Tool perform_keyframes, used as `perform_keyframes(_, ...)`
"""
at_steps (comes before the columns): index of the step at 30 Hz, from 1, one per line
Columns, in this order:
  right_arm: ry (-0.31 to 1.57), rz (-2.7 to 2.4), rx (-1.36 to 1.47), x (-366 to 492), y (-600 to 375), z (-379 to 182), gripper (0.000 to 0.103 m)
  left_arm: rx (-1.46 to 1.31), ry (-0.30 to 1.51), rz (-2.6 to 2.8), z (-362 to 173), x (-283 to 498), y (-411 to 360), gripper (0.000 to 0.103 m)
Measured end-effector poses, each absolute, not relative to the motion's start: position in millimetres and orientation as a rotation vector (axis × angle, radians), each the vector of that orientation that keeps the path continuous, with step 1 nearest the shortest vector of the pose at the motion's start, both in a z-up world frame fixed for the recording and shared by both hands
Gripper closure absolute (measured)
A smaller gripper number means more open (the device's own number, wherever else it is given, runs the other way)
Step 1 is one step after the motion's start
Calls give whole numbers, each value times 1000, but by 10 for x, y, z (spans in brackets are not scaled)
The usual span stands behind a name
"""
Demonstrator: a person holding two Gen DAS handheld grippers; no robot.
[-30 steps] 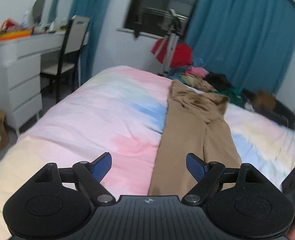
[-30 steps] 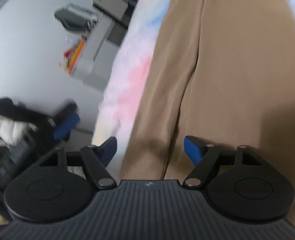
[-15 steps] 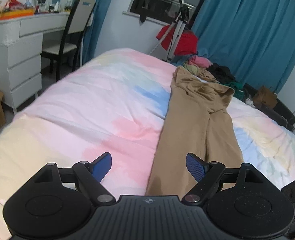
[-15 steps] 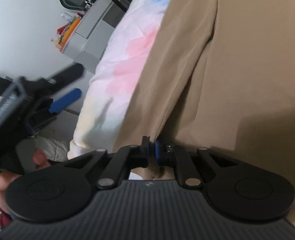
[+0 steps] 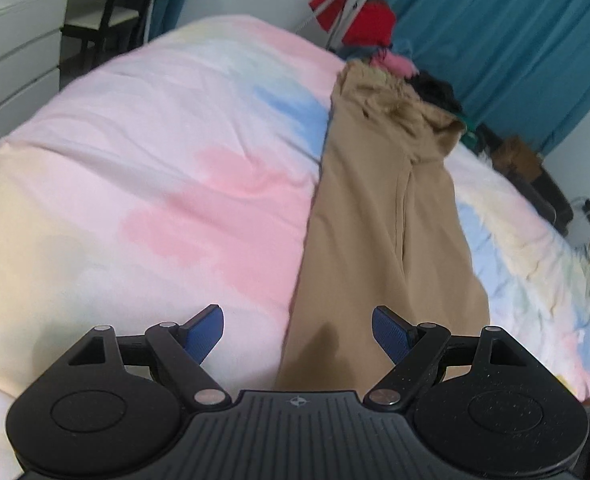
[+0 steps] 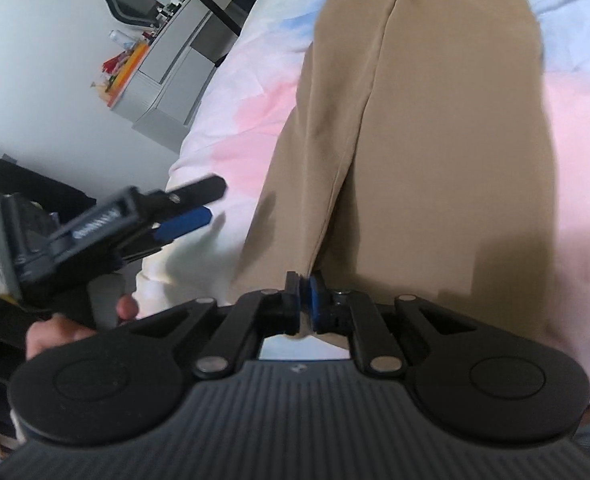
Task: Fold clothes
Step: 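Move the right gripper over the folded shirt strip, then grasp the hem end of the tan strip with both grippers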
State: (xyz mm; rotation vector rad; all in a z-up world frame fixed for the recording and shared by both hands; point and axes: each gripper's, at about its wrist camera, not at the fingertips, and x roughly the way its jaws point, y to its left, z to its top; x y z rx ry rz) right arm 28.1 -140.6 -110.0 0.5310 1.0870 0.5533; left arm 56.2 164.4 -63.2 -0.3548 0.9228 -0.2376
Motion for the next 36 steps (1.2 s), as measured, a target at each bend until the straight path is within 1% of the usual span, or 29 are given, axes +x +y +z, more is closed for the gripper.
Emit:
perform_keyframes(3,1064,506,491,236,-1550,-984,92,-344,950,-235,-683,603,1587,20)
perform_keyframes(4,1055,473,488,222,-1618,-967,85,-343,957,-238,-696,611,1580,20)
perform_keyframes(5,1046,441,486,207,-1687,-950,65,-342,964,-242,-710,619,1572,20)
perform_keyframes(6,1036,408,486,190,-1756,-936,51,-341,971,-246,-723,626,1566,20)
perform_keyframes(7,1022,374,503,157,-1838,-940,29,-345,978,-251,-731,627,1562,20)
perform_keyframes(8,1008,339,527,116,-1929,-956,24,-347,987,-256,-743,632,1559,20)
perform_keyframes(10,1017,272,575,84,-2065,-1030,25,-346,1007,-266,-772,646,1544,21)
perform_keyframes(15,1140,139,727,201,-2172,-1340,24,-339,1037,-282,-838,674,1503,22)
perform_keyframes(18,1181,167,770,254,-2145,-1443,25,-362,1050,-304,-870,679,1500,28)
perform_keyframes(20,1189,197,773,258,-2104,-1462,25,-392,1072,-337,-903,675,1511,34)
perform_keyframes(24,1212,295,796,194,-2047,-1460,29,-467,1149,-409,-987,665,1551,38)
perform_keyframes(25,1218,309,793,171,-2034,-1458,30,-491,1170,-420,-1012,664,1573,41)
perform_keyframes(26,1225,323,790,155,-2021,-1455,38,-513,1190,-428,-1037,664,1595,44)
perform_keyframes(27,1234,332,783,170,-2005,-1452,41,-529,1206,-429,-1058,664,1615,46)
perform_keyframes(28,1237,330,765,166,-1984,-1447,48,-543,1222,-429,-1079,665,1637,51)
perform_keyframes(29,1241,327,747,163,-1963,-1442,57,-555,1235,-427,-1097,664,1652,53)
perform_keyframes(30,1244,325,730,159,-1941,-1437,61,-552,1240,-421,-1104,665,1651,54)
perform_keyframes(31,1247,323,712,155,-1920,-1432,68,-550,1245,-414,-1112,665,1649,56)
perform_keyframes(32,1250,320,694,151,-1899,-1427,76,-547,1251,-408,-1119,666,1647,59)
perform_keyframes(33,1253,318,677,147,-1877,-1422,82,-545,1256,-402,-1126,667,1645,62)
perform_keyframes(34,1256,315,659,143,-1856,-1417,90,-543,1260,-398,-1133,667,1643,62)
perform_keyframes(36,1243,311,635,123,-1841,-1381,95,-544,1256,-404,-1135,669,1636,60)
